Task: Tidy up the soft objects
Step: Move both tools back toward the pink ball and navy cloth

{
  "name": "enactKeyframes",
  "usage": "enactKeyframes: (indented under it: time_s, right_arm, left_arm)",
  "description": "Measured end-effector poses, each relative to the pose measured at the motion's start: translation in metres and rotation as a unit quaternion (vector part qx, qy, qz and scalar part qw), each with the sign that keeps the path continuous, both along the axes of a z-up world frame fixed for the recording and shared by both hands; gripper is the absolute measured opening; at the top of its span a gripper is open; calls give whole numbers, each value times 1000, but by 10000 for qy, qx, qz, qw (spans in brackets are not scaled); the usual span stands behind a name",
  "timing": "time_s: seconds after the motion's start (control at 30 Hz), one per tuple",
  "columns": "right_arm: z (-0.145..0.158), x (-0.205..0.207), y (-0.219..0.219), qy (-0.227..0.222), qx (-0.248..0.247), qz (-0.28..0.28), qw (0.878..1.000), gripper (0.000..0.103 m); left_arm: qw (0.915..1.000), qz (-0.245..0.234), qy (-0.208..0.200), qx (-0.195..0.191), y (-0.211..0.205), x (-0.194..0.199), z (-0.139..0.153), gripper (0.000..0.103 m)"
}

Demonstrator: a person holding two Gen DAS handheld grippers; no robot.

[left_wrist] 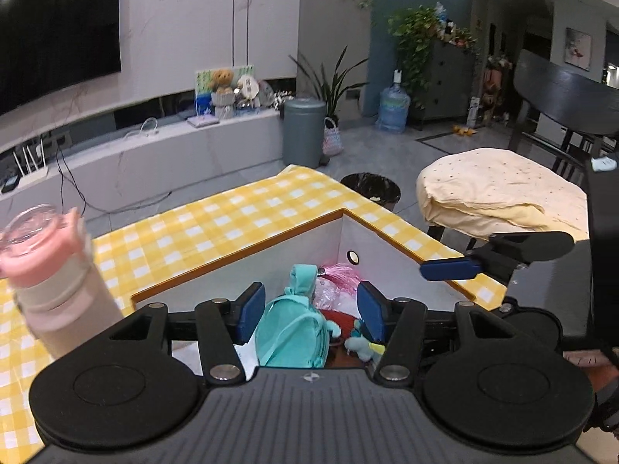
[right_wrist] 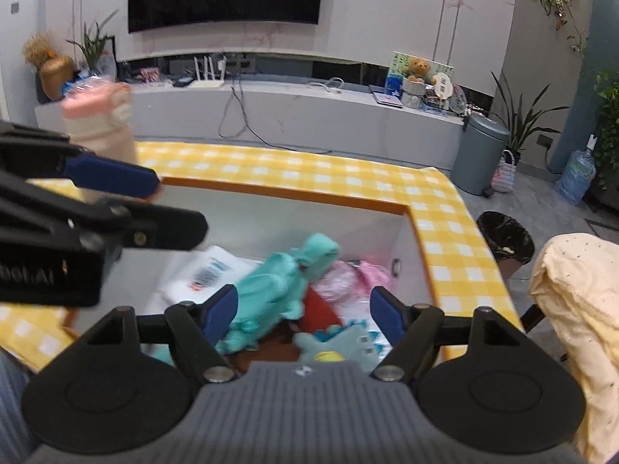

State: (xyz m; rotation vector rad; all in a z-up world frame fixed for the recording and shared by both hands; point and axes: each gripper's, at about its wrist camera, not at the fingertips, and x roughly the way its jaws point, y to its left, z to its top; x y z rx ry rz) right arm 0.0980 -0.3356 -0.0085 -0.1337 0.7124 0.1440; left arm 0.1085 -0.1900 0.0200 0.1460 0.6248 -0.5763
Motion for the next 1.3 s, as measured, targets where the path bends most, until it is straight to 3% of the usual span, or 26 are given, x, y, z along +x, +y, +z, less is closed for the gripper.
enactKeyframes:
  time_s: [0.17, 0.37, 0.7, 0.97, 1.13, 1.3]
  right_arm:
    - [2, -21, 32, -122, 79, 179, 9997, 75]
    - [-1, -35, 67, -122, 108, 383, 9991, 75]
    - [-9, -43, 138, 6, -16, 996, 9950, 75]
    - [-16, -35, 199, -30, -301, 1567, 9872, 74]
    - [-24, -24, 234, -227, -731, 1851, 9797, 66]
    - [-33, -5, 261, -375, -1108, 2127, 9701, 59]
  left_arm:
    - [9995, -3, -305, 62, 20, -26, -3, 64]
    - [9987, 339, -385, 28, 54, -46, -12, 64]
    - [9932, 1150, -81, -156, 129, -57, -30, 64]
    - [9795, 1986, 214, -246, 197, -54, -48, 64]
    - [9742, 2235, 269, -185, 229, -51, -58, 64]
    - [9756, 2155, 394, -146, 249, -40, -70, 60]
